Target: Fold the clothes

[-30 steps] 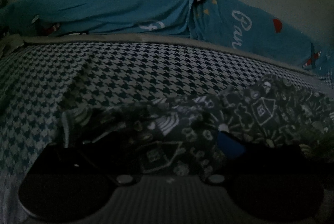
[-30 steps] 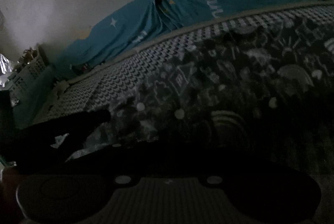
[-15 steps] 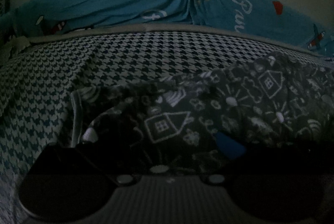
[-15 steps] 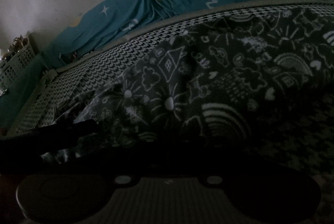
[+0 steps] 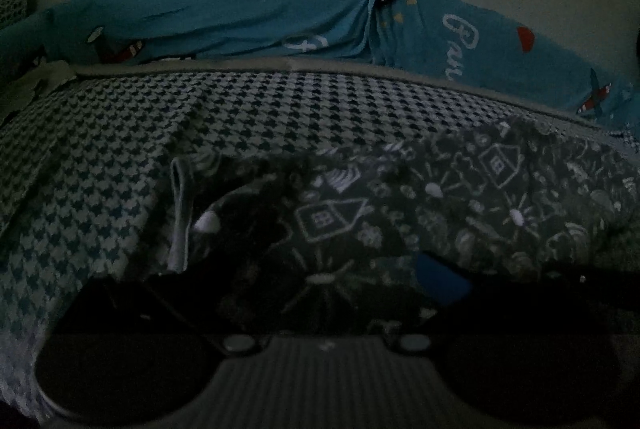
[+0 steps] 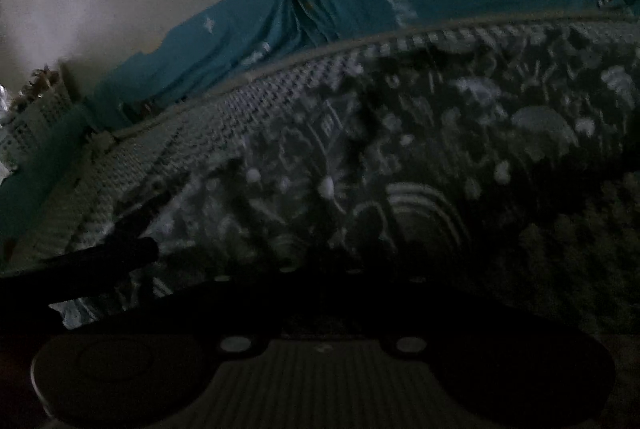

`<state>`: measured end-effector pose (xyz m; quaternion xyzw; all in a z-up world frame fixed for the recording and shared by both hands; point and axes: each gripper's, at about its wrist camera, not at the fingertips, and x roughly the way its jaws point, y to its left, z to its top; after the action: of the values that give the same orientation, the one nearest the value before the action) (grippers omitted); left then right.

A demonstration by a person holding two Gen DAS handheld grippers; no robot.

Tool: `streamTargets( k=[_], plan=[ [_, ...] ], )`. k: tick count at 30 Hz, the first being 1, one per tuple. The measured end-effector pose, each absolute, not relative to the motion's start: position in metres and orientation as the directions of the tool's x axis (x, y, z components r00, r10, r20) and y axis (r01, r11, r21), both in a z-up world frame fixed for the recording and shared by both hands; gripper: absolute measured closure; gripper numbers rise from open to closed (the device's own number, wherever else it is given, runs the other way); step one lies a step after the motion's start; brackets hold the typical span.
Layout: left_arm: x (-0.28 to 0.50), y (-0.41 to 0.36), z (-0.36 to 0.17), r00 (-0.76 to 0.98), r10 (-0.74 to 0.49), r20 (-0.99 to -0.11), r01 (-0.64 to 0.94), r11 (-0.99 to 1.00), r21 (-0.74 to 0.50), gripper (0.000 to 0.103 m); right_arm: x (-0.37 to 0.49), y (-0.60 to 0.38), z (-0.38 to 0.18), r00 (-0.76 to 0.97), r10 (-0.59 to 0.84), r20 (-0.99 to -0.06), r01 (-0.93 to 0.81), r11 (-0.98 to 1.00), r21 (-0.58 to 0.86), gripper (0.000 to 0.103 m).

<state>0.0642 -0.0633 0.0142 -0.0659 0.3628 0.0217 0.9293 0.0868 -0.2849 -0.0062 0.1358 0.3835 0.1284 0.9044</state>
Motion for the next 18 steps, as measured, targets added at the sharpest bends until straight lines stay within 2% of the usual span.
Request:
streamTargets(
  k=[4,18],
  plan=[
    [0.0635,-0.0658,0.0081,0.724,0.002,-0.69,-0.076,0.994,-0.077,0.0,0.0886,-0.2848,-0.0099,0.663,0.333,-0.67,-0.126,0.932,0.339,0.103],
    [0.0562,-0.0623,0.0044,0.721,-0.032,-0.692,-0.055,0.993,-0.103,0.0,0.0864,-0.2833,-0.0107,0.67,0.317,-0.672,-0.125,0.94,0.319,0.103]
  ],
)
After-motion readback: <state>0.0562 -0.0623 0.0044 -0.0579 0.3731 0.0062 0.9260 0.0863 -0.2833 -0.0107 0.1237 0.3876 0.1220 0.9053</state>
